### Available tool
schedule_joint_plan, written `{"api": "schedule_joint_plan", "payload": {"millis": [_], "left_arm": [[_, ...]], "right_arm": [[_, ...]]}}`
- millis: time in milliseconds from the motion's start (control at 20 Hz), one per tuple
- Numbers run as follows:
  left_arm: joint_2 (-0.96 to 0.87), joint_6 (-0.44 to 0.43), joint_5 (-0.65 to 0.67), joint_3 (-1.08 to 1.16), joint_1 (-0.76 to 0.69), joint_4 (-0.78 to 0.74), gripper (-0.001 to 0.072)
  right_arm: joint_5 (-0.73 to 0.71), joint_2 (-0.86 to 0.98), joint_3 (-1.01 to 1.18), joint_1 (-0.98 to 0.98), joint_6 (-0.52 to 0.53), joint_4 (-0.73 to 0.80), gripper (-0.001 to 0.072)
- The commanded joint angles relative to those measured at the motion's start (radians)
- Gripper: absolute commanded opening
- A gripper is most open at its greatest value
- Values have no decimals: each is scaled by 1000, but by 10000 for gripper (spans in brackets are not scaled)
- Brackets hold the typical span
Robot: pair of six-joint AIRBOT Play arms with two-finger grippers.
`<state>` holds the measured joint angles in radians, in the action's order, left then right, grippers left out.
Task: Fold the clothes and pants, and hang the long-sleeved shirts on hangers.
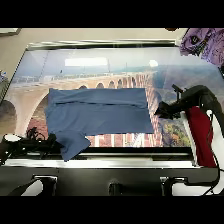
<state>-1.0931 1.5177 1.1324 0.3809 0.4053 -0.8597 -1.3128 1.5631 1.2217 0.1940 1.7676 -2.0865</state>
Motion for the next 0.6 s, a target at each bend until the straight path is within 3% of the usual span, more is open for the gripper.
{"api": "schedule_joint_plan", "payload": {"millis": [0,50,550], "left_arm": [[-8,-4,-46,-13,-34,32,20],[-8,-5,-44,-10,-33,33,20],[-8,-31,-14,-6,-33,46,20]], "right_arm": [[-13,0,-56,1,1,40,461],[-5,0,-81,1,0,39,495],[93,0,-281,1,2,-81,473]]}}
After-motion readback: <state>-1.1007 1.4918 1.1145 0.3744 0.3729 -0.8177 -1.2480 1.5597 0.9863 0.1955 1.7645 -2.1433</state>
